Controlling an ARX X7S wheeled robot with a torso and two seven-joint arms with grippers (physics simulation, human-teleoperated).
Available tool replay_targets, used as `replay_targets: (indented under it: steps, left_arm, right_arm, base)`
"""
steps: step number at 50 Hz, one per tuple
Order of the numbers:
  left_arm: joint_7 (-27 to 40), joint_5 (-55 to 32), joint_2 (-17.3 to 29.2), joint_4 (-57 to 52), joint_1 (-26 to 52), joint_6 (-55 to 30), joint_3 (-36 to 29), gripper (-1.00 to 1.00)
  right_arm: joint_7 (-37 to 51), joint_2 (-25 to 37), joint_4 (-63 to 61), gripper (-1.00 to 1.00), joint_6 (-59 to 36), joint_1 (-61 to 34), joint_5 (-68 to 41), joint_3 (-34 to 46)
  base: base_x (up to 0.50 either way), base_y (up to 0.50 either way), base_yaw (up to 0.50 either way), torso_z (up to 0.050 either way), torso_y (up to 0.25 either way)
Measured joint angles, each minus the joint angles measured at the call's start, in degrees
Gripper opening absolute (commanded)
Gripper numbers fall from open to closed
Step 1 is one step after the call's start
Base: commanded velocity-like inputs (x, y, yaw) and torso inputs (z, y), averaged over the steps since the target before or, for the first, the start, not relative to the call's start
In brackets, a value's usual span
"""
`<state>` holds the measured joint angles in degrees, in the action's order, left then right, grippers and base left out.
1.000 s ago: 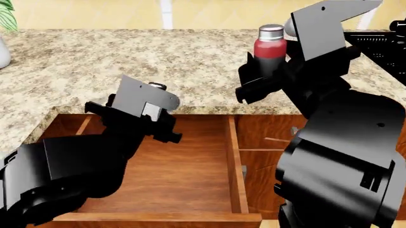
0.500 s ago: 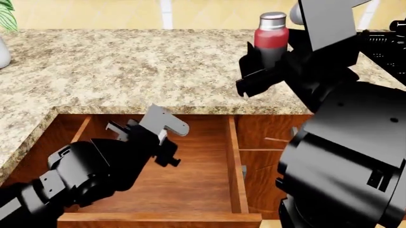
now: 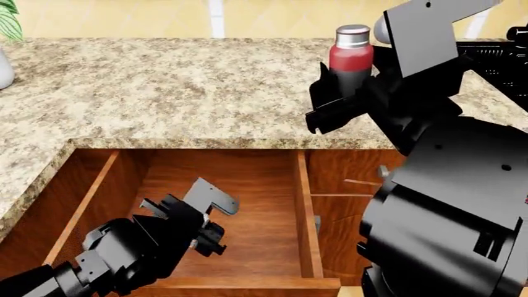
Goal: Pick and place the shaker into the drawer. Then close the cabinet.
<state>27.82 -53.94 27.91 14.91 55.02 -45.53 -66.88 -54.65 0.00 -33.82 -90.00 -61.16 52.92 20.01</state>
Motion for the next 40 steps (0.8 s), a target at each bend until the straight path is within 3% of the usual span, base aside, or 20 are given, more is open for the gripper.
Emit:
replay_targets:
  steps: [9,19,28,40]
  left_arm:
    - [2.4,-4.2,3.6,-8.6,2.6,-0.2,4.4,1.00]
    - [8.8,-12.7,7.4,-21.8,14.9,-5.2,13.1,1.00]
    - [11.8,-12.9,7.3,-25.1,26.1,-9.4,15.7,1.00]
    - [14.5,-10.3,6.1,-27.0,35.9,-12.8,16.2,1.00]
  right_arm:
    - [-4.8,0.0,1.5,-1.00,0.0,0.4,3.8,0.6]
    - [-15.4,0.0,5.2,-1.00,0.0,1.3,10.0,1.9]
    - [-23.8,0.0,8.8,-1.00,0.0,3.0,14.3,3.6]
    - [-27.6,0.0,12.6,-1.00,0.0,4.9,11.1,9.4]
  base:
    - [0.00,0.00,0.00,0.000,0.000]
    - [0.00,0.00,0.00,0.000,0.000]
    - [0.00,0.00,0.00,0.000,0.000]
    - [0.00,0.00,0.00,0.000,0.000]
